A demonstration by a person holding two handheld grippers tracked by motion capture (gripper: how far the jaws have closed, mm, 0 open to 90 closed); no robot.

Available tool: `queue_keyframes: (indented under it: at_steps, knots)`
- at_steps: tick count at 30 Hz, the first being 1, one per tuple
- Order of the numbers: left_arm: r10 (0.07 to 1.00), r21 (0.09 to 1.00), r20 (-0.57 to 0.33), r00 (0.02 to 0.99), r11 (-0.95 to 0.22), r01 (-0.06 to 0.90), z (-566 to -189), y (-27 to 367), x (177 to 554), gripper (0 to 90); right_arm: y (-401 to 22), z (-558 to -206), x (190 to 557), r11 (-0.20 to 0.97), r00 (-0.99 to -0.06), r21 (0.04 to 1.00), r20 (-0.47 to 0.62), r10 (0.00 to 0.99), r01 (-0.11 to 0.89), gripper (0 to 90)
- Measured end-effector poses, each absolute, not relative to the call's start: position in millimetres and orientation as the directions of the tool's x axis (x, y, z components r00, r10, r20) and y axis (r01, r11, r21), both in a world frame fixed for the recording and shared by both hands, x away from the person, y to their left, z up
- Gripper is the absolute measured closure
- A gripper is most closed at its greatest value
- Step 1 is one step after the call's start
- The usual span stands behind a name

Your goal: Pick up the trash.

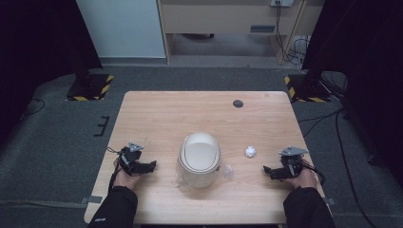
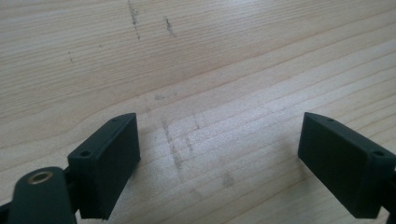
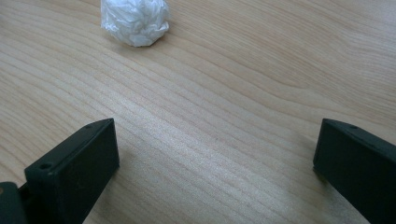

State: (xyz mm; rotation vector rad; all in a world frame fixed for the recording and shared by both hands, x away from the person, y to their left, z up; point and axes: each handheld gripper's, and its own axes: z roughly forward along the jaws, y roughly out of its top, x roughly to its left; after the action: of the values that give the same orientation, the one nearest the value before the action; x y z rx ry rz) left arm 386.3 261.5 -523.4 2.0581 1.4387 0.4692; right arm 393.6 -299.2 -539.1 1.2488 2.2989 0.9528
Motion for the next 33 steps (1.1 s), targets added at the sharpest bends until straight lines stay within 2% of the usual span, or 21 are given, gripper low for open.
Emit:
queue_keyframes:
  at_steps: [6,19,24,33]
  knots:
    - [0.934,0.661,-0.069,0.351,-0.22,0.718,-514,260,384,13.3,-299,-539,394,0.384,-0.546,0.705,0.006,0.838,0.597,0.4]
    - [0.934,0.795,-0.104,0.342,-0.128,0.593,-479,252,368,13.3,-299,-539,394,0.381,-0.543,0.705,0.007,0.84,0.598,0.5]
    - [0.935,0.826,-0.064,0.349,-0.146,0.544,-469,250,365,12.7,-299,-539,394,0.381,-0.543,0.705,0.007,0.84,0.598,0.4]
    - [0.939,0.868,-0.075,0.337,-0.105,0.485,-454,250,358,10.9,-298,-539,394,0.378,-0.541,0.705,0.009,0.841,0.6,0.4]
